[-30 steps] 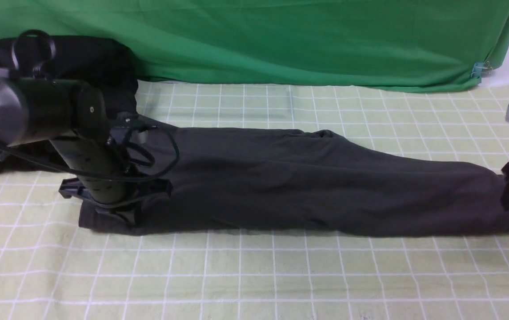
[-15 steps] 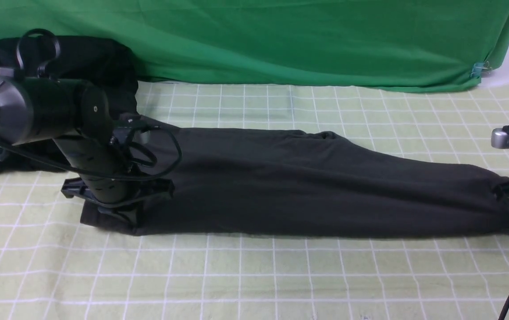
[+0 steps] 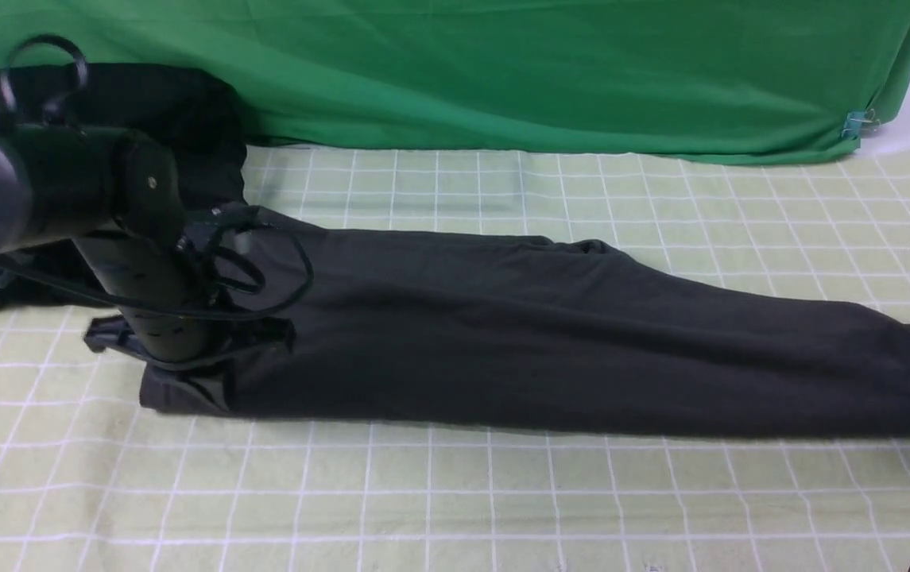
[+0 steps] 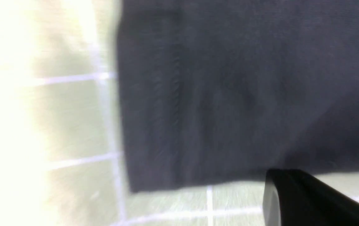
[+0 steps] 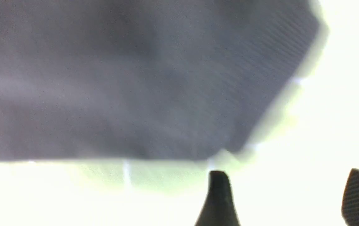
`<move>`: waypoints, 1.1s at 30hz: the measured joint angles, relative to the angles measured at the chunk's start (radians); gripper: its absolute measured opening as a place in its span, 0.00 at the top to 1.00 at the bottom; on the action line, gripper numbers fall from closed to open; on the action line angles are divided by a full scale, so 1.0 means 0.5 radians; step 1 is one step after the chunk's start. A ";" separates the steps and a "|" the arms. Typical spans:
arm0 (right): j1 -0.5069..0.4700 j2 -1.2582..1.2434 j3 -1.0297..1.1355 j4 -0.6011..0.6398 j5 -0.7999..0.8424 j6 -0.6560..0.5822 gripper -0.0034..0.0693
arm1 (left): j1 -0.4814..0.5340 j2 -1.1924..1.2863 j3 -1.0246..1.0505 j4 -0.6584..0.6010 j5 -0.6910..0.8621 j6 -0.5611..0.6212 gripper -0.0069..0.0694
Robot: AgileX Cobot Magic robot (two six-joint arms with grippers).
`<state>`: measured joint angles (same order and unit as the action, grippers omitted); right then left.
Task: Fold a long-sleeved shirt over a green coffee tablecloth.
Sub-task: 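Pull the folded dark garment lengthwise by its ends to straighten it flat on the table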
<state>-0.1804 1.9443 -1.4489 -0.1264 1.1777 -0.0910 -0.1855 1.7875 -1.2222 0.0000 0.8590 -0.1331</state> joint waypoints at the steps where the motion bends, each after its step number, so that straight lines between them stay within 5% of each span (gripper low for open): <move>1: 0.000 -0.027 -0.014 0.000 0.017 0.032 0.29 | 0.000 -0.049 -0.008 0.000 0.001 -0.002 0.91; 7: 0.047 -0.250 -0.046 0.182 -0.036 0.087 0.39 | 0.000 -0.191 -0.162 -0.058 0.082 -0.002 0.91; 11: 0.200 -0.297 -0.050 0.635 -0.205 -0.212 0.62 | 0.000 -0.086 -0.329 -0.251 0.059 0.057 0.91; 16: 0.538 -0.159 -0.102 0.870 -0.515 -0.461 0.91 | 0.000 0.162 -0.435 -0.328 0.038 0.087 0.91; 23: 0.864 0.185 -0.394 0.904 -0.804 -0.504 0.94 | 0.000 0.422 -0.439 -0.199 0.021 0.029 0.91; 33: 0.956 0.661 -0.779 0.910 -0.791 -0.418 0.93 | -0.002 0.425 -0.315 -0.064 -0.031 -0.248 0.91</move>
<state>0.2974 2.2746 -1.8383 0.3286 0.7820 -0.2999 -0.1864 2.0000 -1.3797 -0.0318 0.8436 -0.2574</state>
